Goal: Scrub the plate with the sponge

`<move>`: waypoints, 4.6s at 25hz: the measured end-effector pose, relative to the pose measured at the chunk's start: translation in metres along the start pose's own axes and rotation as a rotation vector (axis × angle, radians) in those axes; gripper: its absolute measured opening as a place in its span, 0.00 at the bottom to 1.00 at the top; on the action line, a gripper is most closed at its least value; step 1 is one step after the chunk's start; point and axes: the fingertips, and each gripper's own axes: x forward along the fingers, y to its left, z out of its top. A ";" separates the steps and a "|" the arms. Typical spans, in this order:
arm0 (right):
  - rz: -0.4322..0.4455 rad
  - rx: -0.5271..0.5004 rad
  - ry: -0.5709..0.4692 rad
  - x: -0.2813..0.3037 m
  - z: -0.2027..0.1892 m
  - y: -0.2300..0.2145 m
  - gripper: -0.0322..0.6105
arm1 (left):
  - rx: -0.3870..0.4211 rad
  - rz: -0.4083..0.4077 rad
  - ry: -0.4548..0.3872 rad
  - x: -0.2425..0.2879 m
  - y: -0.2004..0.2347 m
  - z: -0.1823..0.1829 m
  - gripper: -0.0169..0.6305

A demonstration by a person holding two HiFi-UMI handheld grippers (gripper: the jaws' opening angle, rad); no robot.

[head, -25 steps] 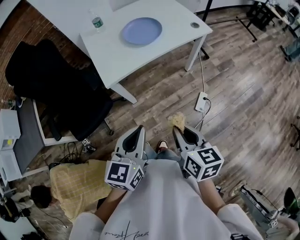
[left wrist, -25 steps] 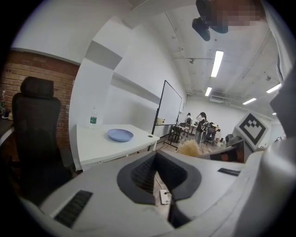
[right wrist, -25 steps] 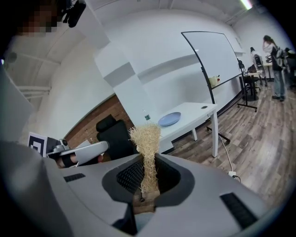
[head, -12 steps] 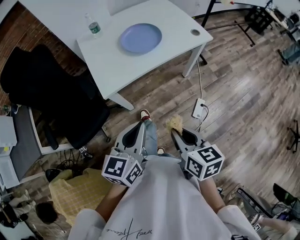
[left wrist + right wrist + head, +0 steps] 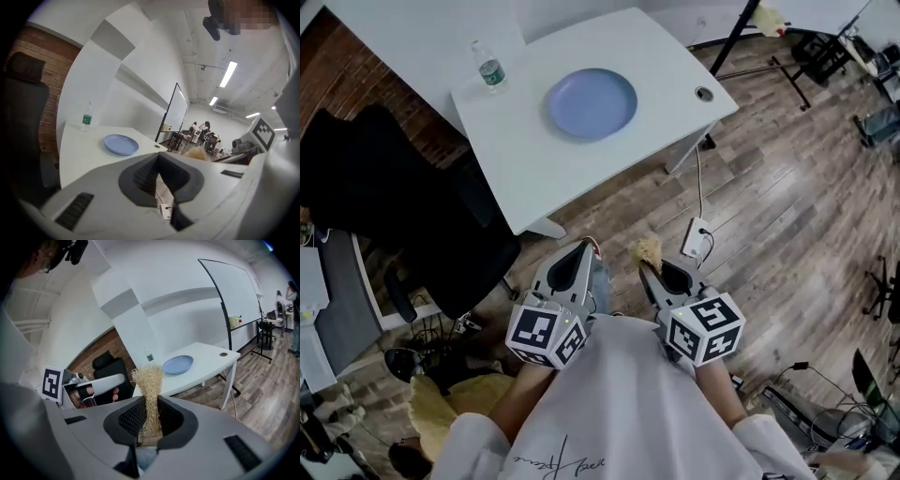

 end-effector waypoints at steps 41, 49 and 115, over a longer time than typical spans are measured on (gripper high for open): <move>0.131 -0.175 0.175 0.183 0.131 -0.027 0.12 | -0.074 0.166 -0.020 0.102 0.197 0.085 0.05; 0.168 -0.241 0.225 0.217 0.158 -0.064 0.12 | -0.112 0.257 -0.007 0.119 0.224 0.089 0.05; -0.110 -0.161 0.412 0.442 0.205 -0.258 0.12 | -0.507 0.582 0.281 0.290 0.331 -0.047 0.17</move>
